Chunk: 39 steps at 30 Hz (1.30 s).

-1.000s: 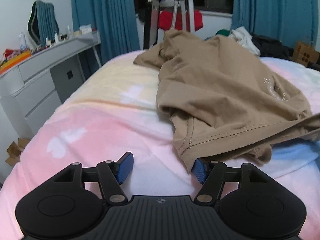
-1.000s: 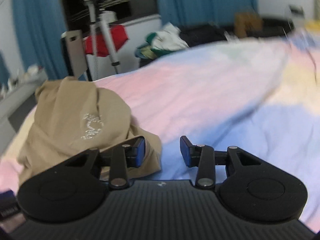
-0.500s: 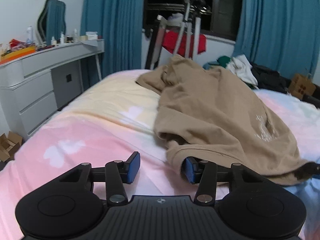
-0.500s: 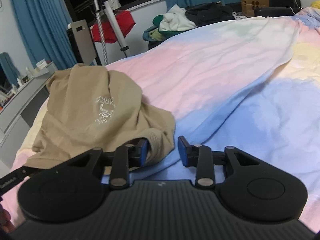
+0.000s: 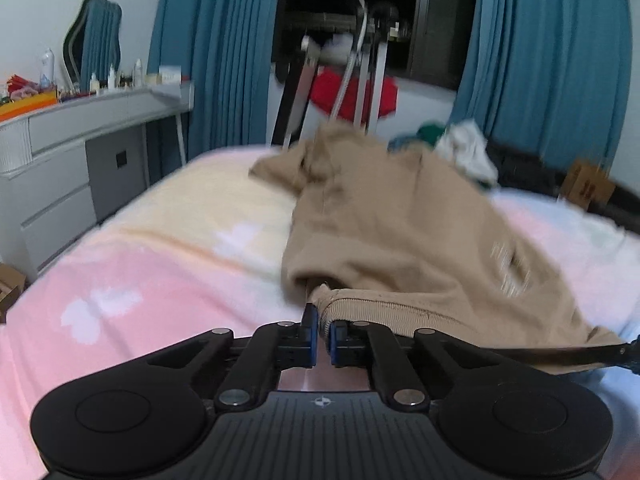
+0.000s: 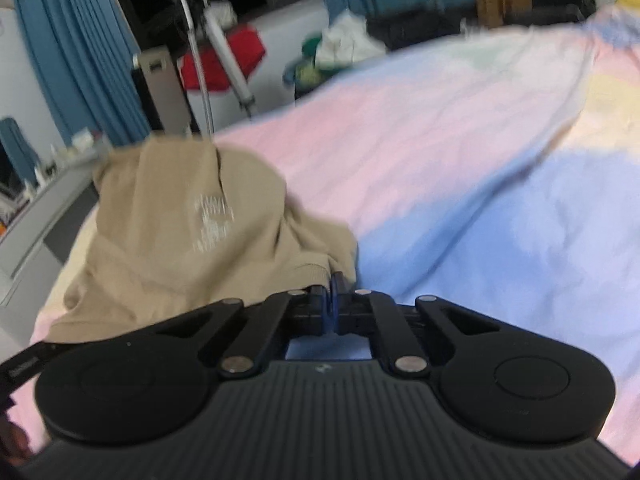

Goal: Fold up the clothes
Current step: 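Lift the t-shirt high with both tools and shake it out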

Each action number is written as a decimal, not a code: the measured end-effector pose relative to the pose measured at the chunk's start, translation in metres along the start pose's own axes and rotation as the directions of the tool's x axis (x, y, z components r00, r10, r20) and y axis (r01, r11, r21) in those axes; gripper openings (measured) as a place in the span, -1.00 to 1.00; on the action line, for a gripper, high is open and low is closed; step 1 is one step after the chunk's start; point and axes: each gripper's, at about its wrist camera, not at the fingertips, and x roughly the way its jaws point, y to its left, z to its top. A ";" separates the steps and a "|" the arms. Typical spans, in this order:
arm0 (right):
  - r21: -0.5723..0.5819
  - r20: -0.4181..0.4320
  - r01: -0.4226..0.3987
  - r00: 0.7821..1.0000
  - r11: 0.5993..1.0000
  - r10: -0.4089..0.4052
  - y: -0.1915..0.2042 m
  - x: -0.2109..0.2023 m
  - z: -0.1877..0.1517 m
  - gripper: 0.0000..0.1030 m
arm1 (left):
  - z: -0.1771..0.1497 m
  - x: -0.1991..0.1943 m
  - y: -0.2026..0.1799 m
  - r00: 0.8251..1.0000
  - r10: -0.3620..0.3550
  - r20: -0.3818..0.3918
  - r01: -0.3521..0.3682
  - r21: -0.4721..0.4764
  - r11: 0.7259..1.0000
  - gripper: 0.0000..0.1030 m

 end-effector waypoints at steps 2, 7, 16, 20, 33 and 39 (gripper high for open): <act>-0.016 0.072 -0.007 0.997 1.000 0.008 0.006 -0.011 0.006 -0.90 | 0.011 -0.015 0.000 0.998 -0.014 0.066 0.014 -0.006 1.000 -0.90; -0.065 0.241 -0.060 0.968 0.996 0.074 0.032 -0.059 0.050 -0.91 | 0.067 -0.067 0.005 0.971 -0.058 0.231 0.078 -0.077 0.994 -0.91; -0.153 0.479 -0.160 0.851 0.975 0.215 0.089 -0.212 0.170 -0.91 | 0.217 -0.211 0.005 0.841 -0.117 0.528 0.173 -0.058 0.983 -0.91; -0.202 0.562 -0.191 0.781 0.961 0.273 0.117 -0.288 0.220 -0.91 | 0.282 -0.286 0.007 0.790 -0.149 0.594 0.220 -0.048 0.974 -0.91; -0.340 0.691 -0.112 0.644 0.934 0.328 0.150 -0.469 0.262 -0.90 | 0.355 -0.426 0.012 0.769 -0.233 0.596 0.287 0.005 0.958 -0.89; -0.313 0.615 -0.116 0.732 0.943 0.294 0.144 -0.420 0.273 -0.90 | 0.349 -0.369 0.011 0.827 -0.220 0.518 0.263 -0.008 0.965 -0.89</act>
